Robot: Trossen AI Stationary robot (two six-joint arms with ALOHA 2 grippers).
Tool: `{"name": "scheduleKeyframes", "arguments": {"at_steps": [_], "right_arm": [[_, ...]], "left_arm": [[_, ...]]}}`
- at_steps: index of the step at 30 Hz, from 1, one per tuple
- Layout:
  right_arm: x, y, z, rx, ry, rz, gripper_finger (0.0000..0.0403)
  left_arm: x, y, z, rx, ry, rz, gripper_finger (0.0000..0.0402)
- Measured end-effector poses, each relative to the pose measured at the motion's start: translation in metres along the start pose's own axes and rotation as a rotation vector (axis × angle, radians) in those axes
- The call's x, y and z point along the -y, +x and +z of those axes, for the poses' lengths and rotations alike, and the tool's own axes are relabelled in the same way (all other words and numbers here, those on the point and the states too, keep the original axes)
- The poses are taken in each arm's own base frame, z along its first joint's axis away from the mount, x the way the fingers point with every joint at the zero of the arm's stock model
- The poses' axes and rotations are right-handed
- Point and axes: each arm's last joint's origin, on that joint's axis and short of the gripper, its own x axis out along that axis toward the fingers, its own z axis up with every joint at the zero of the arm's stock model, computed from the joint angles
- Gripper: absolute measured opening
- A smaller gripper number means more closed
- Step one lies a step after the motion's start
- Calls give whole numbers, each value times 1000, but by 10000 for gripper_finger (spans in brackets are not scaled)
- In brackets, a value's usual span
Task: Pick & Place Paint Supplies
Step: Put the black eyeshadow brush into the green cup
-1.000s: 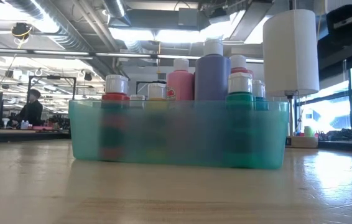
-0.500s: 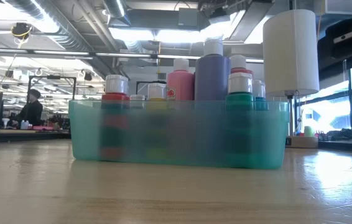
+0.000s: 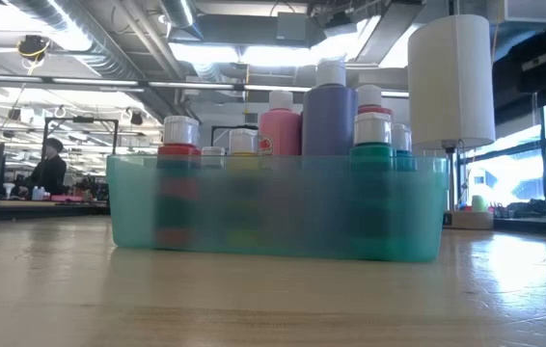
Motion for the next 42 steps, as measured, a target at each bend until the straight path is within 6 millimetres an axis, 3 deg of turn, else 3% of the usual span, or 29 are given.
{"name": "scheduleKeyframes", "arguments": {"at_steps": [4,42], "right_arm": [[0,-6,1,-94,41,-57,16],[-5,-10,-10,-172,219,-120,44]], "left_arm": [[0,0,0,0,-6,1,5],[-1,0,-2,-21,-5,12,2]]}}
